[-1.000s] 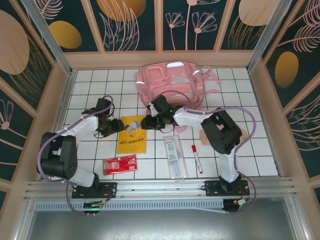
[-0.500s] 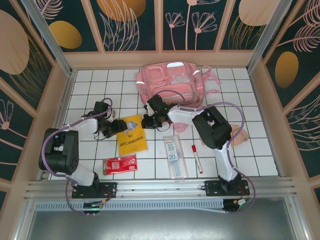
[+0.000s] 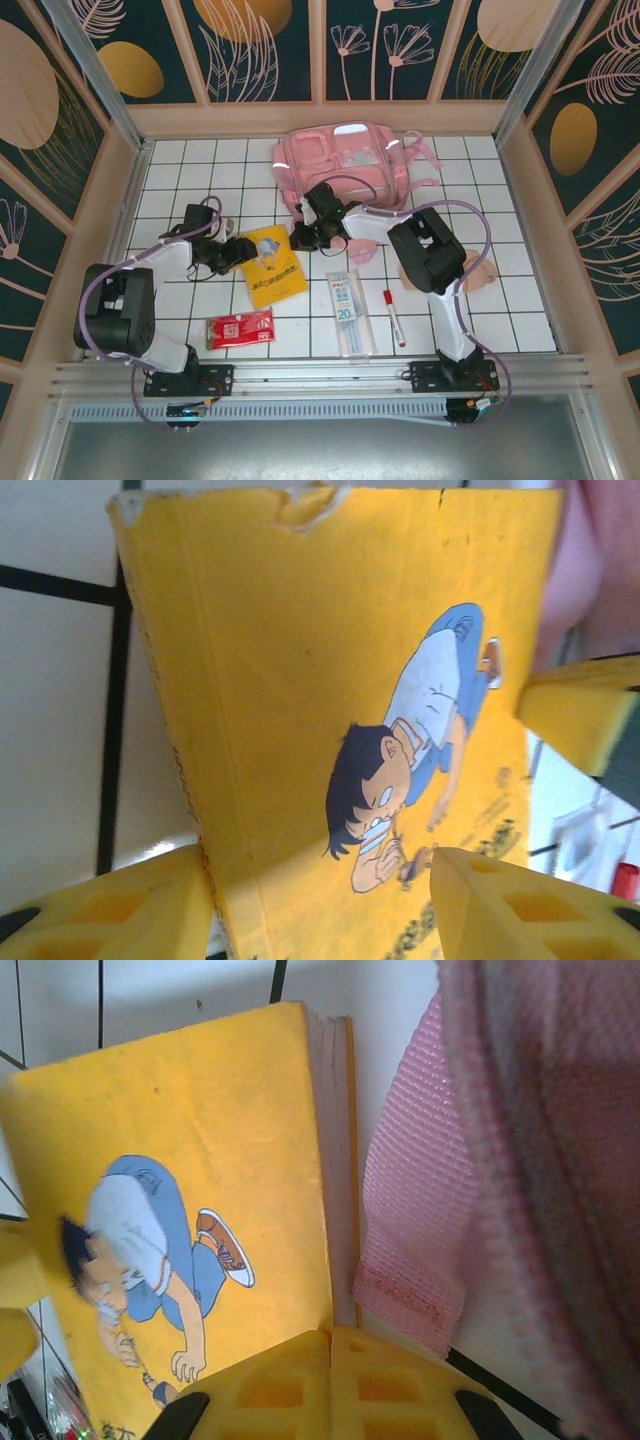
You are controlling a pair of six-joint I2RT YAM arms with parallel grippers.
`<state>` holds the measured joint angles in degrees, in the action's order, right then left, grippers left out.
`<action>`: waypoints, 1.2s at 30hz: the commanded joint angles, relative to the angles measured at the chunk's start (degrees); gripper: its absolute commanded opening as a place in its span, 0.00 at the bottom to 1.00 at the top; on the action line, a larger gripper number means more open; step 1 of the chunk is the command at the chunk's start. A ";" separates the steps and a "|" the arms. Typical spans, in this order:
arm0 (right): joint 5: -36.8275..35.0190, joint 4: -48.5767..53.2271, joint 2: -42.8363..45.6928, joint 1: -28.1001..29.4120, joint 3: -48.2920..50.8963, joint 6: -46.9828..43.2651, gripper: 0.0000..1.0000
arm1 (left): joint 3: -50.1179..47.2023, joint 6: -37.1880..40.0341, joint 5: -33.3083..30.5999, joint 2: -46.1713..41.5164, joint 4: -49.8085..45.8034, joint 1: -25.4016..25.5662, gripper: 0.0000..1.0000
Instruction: Pack the student bag
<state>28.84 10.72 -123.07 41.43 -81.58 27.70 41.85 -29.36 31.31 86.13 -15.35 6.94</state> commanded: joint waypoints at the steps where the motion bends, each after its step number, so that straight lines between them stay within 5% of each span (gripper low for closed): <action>1: 2.90 -2.17 -4.54 2.76 1.01 -1.19 0.00 | 0.48 -2.64 16.51 -3.29 11.56 2.29 0.55; 7: 2.73 -2.55 -4.75 2.75 0.63 -1.25 0.00 | -1.51 -5.26 13.68 -1.94 12.65 2.32 0.52; 10: 2.33 -3.63 -4.17 2.91 1.10 -0.90 0.01 | 0.30 -3.16 6.29 -0.39 6.32 2.37 0.45; 13: 1.84 -6.58 -2.02 3.04 3.13 -0.56 0.04 | 2.70 -1.48 -0.38 1.00 0.40 2.36 0.21; 17: 2.10 -13.79 5.48 2.02 9.19 0.10 0.24 | 8.53 1.87 -6.76 -1.04 -7.11 2.36 0.00; 22: 6.86 -20.28 18.96 -1.54 17.24 -0.83 0.48 | 17.20 6.55 -1.51 -5.66 -11.77 2.38 0.00; 28: 16.38 -17.99 28.55 -6.35 22.07 -7.71 0.85 | 21.65 5.20 15.47 -8.02 -8.64 2.55 0.00; 36: 25.68 -22.01 31.50 -8.21 24.87 -9.03 0.88 | 19.50 -0.38 30.71 -11.96 3.42 5.70 0.00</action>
<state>47.94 -8.03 -91.79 33.50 -57.28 19.81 61.84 -27.57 52.05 76.44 -18.72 10.90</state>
